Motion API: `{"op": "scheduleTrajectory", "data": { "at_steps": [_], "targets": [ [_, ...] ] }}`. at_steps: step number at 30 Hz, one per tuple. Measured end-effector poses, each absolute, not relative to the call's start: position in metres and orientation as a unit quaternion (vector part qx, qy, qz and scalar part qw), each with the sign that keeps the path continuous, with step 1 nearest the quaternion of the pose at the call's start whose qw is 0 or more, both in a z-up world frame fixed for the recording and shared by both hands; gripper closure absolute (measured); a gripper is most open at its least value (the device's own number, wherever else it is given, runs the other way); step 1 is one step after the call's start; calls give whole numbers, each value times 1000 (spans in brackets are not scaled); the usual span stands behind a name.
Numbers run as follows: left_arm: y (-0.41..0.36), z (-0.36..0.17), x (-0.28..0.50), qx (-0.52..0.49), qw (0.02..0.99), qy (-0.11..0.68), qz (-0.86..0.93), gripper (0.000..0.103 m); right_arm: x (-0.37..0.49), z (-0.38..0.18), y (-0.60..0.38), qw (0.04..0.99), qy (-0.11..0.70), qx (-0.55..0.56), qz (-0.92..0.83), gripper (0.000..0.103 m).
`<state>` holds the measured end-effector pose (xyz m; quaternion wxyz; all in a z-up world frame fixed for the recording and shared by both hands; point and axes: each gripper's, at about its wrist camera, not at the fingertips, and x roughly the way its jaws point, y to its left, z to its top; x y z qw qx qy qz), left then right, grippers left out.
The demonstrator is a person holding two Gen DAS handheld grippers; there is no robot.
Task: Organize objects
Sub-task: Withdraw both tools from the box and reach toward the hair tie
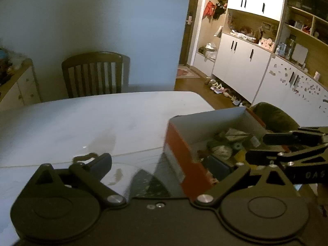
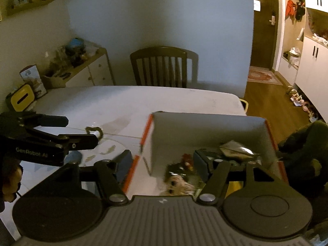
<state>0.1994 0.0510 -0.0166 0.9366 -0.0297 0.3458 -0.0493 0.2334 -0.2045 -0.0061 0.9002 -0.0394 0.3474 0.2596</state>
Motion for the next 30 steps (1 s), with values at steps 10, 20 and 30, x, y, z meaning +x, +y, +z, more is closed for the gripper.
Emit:
{"op": "scheduleTrajectory", "data": {
  "at_steps": [10, 20, 30],
  "targets": [
    [111, -33, 188, -47, 936, 347, -33, 1, 228, -13, -151, 892, 354, -23, 280, 24],
    [173, -52, 199, -69, 932, 356, -12, 0, 229, -28, -89, 885, 369, -39, 281, 19],
    [213, -61, 237, -81, 929, 362, -4, 0, 243, -57, -36, 878, 389, -53, 275, 19]
  ]
}}
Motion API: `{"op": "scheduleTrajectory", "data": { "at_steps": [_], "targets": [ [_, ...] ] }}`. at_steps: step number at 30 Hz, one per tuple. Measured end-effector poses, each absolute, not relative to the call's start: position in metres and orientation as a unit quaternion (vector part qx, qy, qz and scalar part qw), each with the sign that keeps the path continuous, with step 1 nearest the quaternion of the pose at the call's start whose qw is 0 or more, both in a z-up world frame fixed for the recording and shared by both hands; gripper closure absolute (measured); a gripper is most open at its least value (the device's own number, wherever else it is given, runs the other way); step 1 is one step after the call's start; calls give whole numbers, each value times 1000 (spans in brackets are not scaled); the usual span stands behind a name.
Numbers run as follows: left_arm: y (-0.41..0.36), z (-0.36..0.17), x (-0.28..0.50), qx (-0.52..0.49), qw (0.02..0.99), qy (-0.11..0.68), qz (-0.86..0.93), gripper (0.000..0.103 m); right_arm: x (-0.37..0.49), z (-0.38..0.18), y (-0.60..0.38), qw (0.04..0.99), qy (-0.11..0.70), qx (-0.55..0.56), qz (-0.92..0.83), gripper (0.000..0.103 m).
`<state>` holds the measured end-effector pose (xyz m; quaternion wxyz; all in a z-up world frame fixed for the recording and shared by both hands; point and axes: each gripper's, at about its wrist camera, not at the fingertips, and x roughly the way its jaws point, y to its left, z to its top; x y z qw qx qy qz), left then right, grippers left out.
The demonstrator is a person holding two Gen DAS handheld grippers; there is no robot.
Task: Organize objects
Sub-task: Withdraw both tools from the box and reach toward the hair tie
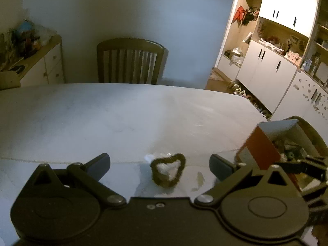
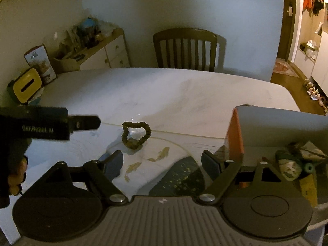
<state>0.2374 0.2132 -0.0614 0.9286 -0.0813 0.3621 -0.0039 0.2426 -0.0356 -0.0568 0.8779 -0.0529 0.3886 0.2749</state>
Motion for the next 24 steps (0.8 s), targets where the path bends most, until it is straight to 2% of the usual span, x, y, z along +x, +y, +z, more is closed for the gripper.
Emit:
{"op": "scheduleTrajectory", "data": {
  "at_steps": [24],
  "targets": [
    [247, -128, 357, -194, 850, 490, -18, 1, 314, -133, 39, 856, 421, -65, 294, 20]
  ]
}}
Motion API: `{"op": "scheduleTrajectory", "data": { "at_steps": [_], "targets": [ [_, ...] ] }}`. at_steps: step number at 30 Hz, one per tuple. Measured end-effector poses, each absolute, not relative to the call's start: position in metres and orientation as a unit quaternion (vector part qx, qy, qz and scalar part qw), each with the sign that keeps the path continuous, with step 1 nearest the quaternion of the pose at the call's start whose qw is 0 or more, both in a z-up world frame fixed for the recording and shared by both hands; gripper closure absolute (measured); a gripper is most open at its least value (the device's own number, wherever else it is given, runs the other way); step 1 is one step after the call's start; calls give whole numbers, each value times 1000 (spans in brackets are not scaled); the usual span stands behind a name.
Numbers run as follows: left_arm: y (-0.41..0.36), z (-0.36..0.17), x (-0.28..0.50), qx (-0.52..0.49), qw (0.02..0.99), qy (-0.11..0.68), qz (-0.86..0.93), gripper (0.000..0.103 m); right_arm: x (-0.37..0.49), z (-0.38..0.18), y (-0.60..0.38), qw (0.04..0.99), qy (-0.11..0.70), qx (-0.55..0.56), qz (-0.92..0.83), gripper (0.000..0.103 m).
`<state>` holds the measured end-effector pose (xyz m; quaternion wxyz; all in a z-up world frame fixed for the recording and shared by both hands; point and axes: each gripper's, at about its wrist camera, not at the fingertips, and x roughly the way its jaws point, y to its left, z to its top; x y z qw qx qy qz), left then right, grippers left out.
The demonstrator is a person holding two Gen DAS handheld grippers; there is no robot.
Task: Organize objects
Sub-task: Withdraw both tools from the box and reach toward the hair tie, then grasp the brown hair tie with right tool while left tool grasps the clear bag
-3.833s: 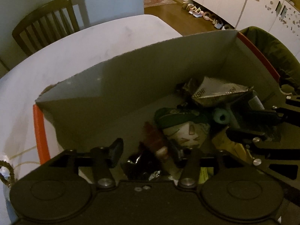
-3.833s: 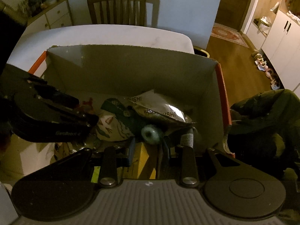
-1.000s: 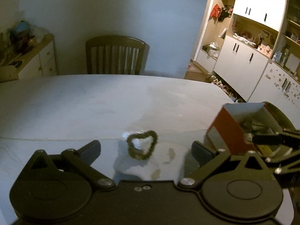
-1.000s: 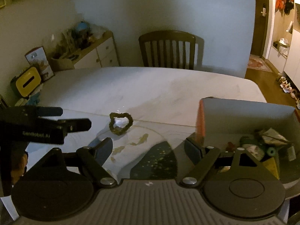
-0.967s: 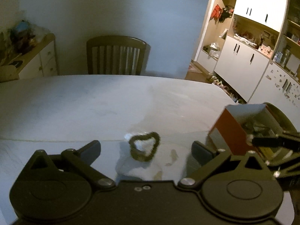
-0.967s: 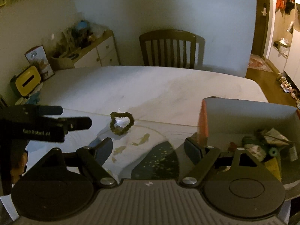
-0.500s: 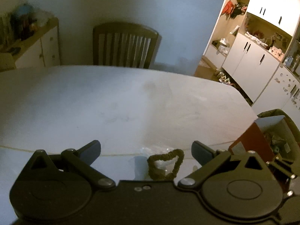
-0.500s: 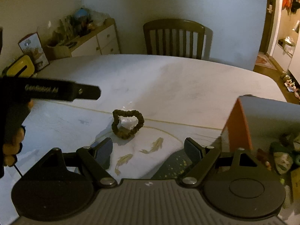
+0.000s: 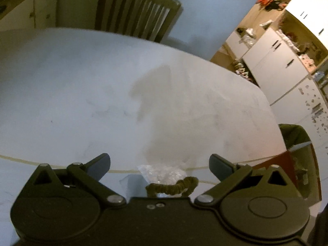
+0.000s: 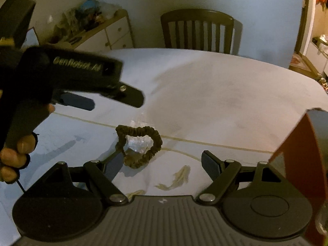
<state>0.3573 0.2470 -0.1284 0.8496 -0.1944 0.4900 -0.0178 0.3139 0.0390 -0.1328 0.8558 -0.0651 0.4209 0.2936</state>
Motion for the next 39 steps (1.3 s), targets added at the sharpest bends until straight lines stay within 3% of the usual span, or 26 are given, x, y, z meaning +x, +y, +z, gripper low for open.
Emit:
{"op": "scheduleTrajectory", "data": {
  "at_steps": [9, 13, 15, 20, 25, 31, 33, 39],
  "targets": [
    [243, -149, 373, -210, 824, 525, -30, 6, 329, -149, 53, 846, 431, -68, 306, 24],
    [243, -153, 376, -222, 818, 530, -32, 14, 334, -155, 56, 842, 439, -67, 307, 29],
    [242, -153, 376, -223, 818, 529, -38, 15, 336, -157, 57, 841, 441, -62, 308, 38],
    [243, -157, 376, -235, 811, 534, -41, 26, 338, -161, 61, 838, 444, -58, 312, 48],
    [243, -161, 377, -238, 808, 538, -41, 29, 339, -164, 61, 835, 451, -47, 312, 61],
    [238, -162, 377, -243, 804, 540, -45, 49, 338, -164, 60, 832, 459, -29, 309, 72],
    [238, -163, 376, -245, 804, 540, -46, 52, 336, -164, 60, 833, 459, -30, 308, 81],
    [235, -165, 377, -251, 802, 540, -48, 62, 329, -163, 55, 833, 462, -24, 304, 92]
  ]
}}
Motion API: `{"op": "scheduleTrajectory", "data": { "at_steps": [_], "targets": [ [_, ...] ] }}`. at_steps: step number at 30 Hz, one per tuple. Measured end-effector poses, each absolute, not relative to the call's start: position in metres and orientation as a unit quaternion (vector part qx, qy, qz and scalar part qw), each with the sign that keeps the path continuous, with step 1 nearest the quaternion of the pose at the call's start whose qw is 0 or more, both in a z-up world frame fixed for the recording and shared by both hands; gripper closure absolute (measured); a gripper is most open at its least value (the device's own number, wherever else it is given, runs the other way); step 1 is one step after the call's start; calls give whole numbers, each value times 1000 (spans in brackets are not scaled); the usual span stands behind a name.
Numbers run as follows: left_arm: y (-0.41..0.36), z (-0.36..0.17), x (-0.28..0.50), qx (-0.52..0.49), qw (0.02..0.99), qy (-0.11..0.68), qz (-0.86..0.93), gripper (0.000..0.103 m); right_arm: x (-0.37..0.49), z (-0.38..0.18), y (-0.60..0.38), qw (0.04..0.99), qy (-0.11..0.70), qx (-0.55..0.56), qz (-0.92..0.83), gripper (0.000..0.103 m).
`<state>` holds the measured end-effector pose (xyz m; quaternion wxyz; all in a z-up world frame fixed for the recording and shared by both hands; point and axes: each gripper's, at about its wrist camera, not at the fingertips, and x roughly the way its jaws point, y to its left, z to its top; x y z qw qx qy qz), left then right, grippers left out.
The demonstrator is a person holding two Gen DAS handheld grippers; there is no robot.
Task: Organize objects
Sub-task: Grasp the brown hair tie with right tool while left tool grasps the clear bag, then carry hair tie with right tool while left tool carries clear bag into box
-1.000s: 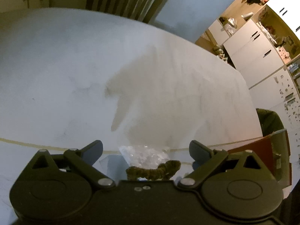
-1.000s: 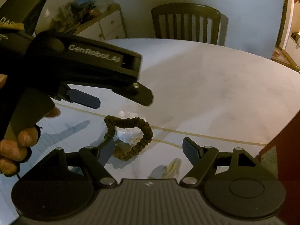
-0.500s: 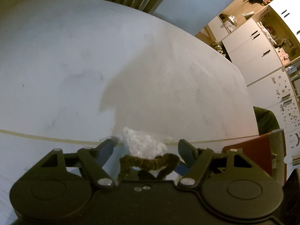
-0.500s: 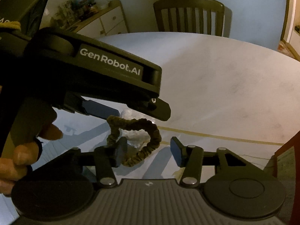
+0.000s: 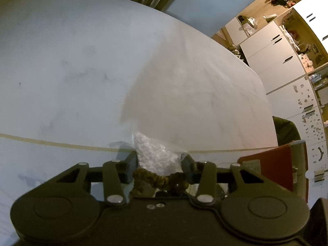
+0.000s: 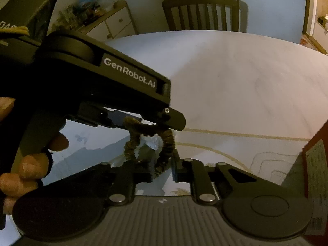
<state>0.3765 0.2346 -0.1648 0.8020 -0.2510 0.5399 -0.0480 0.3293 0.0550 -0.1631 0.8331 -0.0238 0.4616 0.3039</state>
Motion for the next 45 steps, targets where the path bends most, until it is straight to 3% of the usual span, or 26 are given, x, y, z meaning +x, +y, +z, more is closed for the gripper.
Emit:
{"op": "scheduleTrajectory", "data": {
  "at_steps": [15, 45],
  "targets": [
    [228, -150, 347, -242, 816, 522, -63, 68, 285, -131, 35, 841, 442, -22, 312, 95],
    [85, -14, 242, -76, 881, 435, -172, 68, 219, -15, -111, 881, 396, 4, 258, 95]
  ]
}}
